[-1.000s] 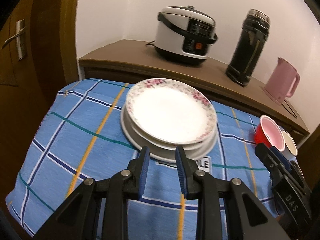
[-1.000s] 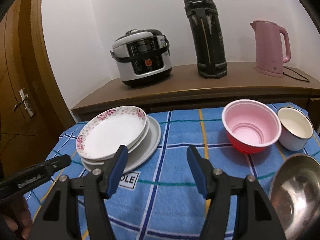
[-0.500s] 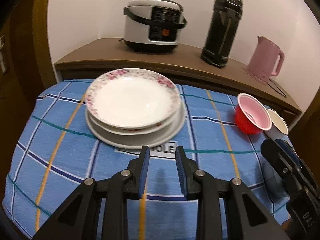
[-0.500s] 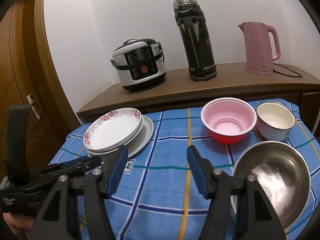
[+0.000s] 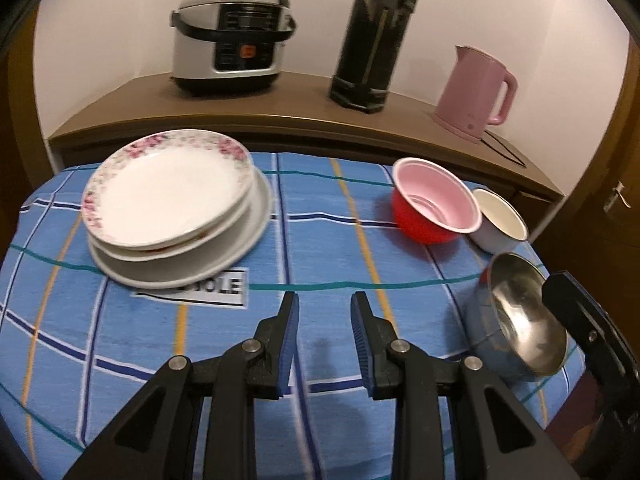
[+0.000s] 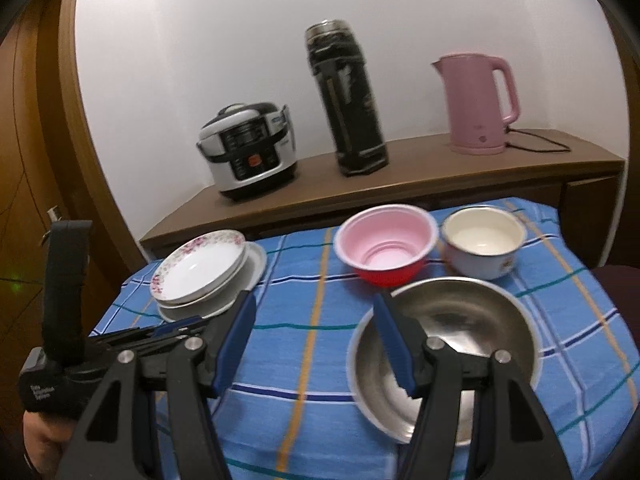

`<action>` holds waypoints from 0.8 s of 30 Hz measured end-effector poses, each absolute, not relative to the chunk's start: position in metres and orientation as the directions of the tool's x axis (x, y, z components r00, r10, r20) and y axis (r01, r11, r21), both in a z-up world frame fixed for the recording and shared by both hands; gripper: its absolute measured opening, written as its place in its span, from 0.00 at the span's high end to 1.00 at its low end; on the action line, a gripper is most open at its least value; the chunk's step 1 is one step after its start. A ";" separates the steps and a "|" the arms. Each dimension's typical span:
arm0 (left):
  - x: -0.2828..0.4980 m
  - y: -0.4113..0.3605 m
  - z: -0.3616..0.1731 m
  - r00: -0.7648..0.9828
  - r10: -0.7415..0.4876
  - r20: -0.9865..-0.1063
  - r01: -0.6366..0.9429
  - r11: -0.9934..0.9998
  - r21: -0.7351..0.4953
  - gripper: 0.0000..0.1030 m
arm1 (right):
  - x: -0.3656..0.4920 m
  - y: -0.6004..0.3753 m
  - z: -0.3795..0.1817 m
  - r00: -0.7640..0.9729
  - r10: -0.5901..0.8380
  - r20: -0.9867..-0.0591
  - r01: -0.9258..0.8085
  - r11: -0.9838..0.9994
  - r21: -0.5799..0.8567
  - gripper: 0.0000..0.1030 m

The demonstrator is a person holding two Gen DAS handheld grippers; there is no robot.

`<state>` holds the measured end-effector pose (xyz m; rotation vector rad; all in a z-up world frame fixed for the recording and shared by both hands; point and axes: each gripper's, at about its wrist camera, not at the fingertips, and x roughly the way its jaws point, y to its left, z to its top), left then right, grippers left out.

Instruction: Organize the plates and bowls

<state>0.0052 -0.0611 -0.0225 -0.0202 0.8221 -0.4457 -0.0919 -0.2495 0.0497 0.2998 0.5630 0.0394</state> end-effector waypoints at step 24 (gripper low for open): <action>0.009 -0.096 -0.021 0.578 -0.406 -0.708 0.420 0.892 -0.169 0.72 | -0.117 -0.374 0.057 0.826 -0.084 -0.558 0.274 0.924 0.266 0.44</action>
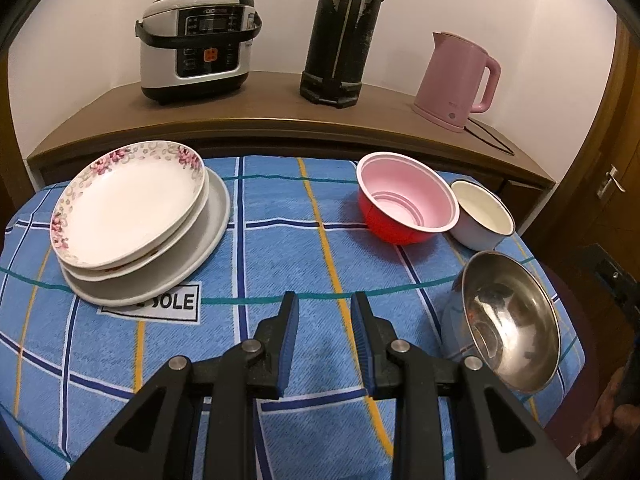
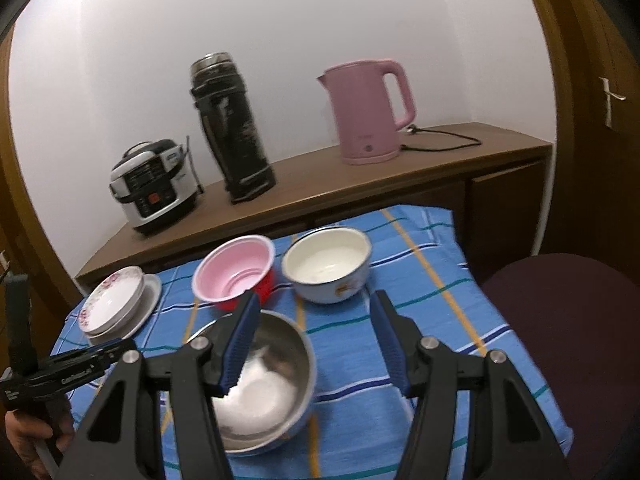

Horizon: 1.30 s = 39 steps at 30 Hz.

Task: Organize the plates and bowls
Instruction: 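Grip the rim of the red-and-pink bowl with the left tool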

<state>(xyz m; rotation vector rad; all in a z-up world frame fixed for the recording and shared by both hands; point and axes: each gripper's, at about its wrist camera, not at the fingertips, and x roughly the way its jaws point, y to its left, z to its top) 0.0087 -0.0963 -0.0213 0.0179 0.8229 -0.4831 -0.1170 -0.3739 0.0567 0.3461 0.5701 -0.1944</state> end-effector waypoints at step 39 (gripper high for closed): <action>0.120 -0.172 -0.008 0.470 -0.519 -0.714 0.496 0.825 -0.273 0.72 | 0.036 -0.379 0.014 0.509 0.515 -0.689 0.129 0.746 0.653 0.61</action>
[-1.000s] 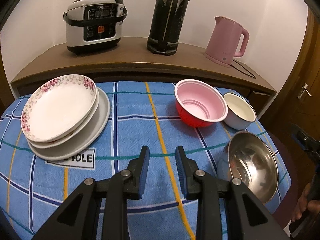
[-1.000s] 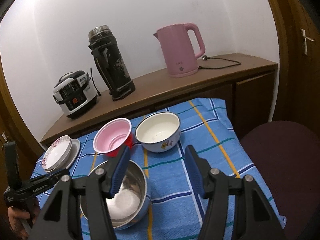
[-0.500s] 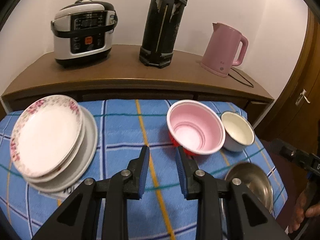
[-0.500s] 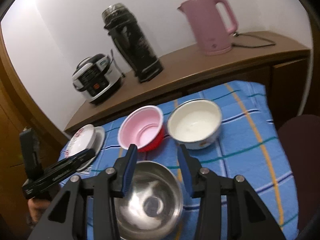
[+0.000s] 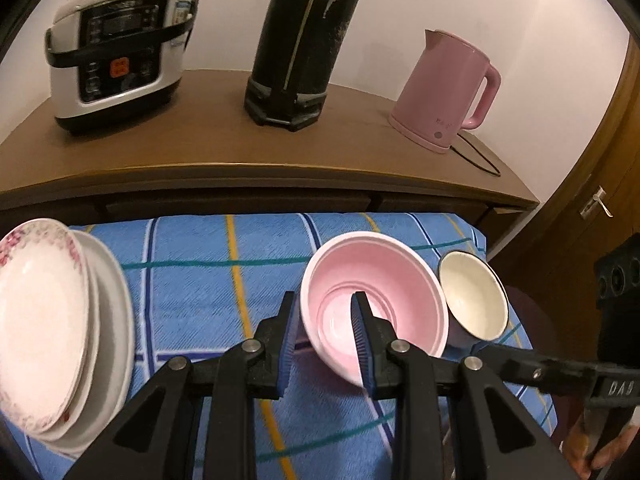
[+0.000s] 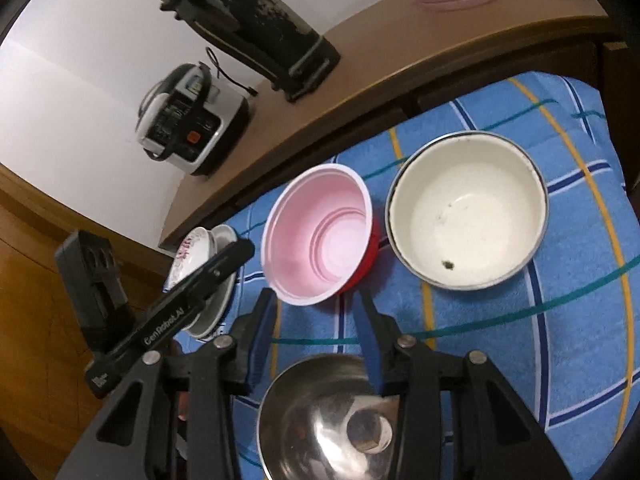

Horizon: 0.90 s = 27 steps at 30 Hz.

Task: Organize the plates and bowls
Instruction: 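Grip the rim of the red-and-pink bowl with the left tool, then lift the red-and-pink bowl with the left tool into the steel bowl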

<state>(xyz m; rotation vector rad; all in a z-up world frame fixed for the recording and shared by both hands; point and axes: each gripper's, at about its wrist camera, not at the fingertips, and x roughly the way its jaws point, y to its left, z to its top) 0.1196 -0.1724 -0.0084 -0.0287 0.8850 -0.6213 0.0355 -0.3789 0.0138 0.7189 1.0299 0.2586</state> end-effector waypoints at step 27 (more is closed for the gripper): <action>0.136 -0.186 -0.017 0.457 -0.496 -0.738 0.551 0.809 -0.202 0.72 | 0.071 -0.372 -0.009 0.416 0.493 -0.764 0.156 0.790 0.594 0.84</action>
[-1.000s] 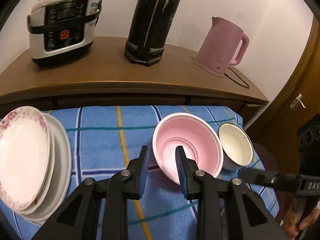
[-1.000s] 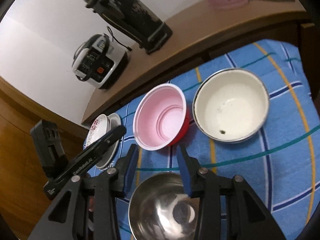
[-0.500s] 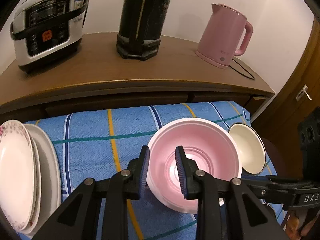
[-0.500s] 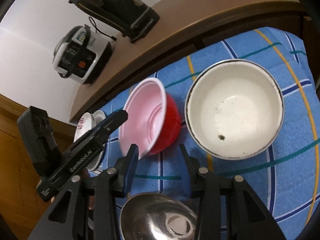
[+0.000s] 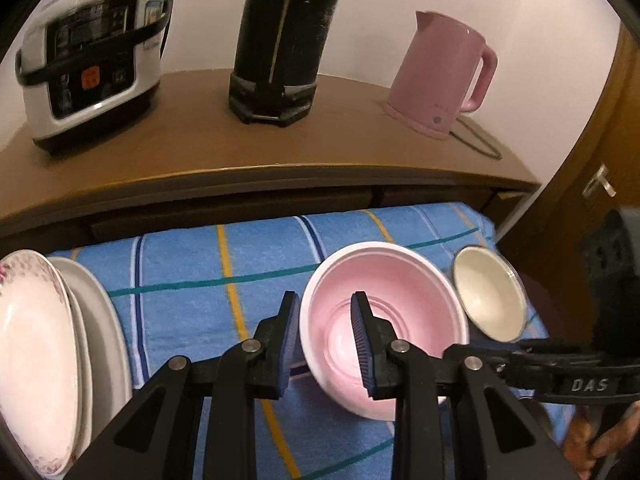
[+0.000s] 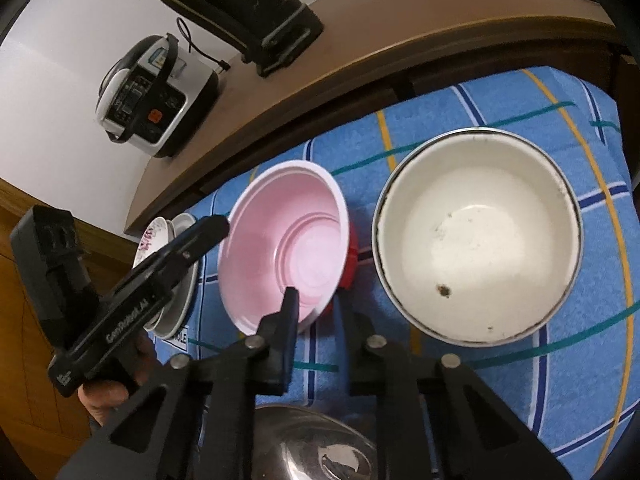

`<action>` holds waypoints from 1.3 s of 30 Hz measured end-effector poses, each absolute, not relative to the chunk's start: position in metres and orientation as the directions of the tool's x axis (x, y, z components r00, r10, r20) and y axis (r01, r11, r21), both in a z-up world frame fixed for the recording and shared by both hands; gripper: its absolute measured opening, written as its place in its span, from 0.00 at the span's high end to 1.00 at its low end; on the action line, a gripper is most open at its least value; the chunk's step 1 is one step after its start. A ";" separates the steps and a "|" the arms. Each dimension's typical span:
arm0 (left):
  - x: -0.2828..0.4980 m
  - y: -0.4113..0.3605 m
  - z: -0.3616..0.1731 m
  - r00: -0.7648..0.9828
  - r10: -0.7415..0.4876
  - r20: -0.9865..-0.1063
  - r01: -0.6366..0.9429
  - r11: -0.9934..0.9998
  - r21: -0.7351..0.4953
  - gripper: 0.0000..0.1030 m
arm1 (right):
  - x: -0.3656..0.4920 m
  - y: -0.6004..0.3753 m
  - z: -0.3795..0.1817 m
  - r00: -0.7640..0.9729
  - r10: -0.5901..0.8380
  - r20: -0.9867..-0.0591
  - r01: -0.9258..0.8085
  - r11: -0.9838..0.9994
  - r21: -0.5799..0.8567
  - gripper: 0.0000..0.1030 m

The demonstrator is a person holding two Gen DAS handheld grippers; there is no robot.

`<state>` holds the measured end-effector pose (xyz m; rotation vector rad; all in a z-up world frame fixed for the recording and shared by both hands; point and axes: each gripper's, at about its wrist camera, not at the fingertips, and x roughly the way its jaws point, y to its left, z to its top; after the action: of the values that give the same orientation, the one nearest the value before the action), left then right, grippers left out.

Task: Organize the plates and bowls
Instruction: 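Lift the red-and-pink bowl with the left tool into the steel bowl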

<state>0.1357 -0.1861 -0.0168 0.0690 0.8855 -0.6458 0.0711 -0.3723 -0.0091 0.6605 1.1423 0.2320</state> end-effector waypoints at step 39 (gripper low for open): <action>0.003 -0.182 0.040 0.469 -0.583 -0.663 0.661 0.730 -0.174 0.89 | -0.067 -0.379 0.065 0.532 0.451 -0.717 0.088 0.812 0.577 0.86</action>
<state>0.0028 -0.1825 0.0396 0.1124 0.7675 -0.7641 -0.0673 -0.3786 0.0652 0.6078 1.0011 0.2331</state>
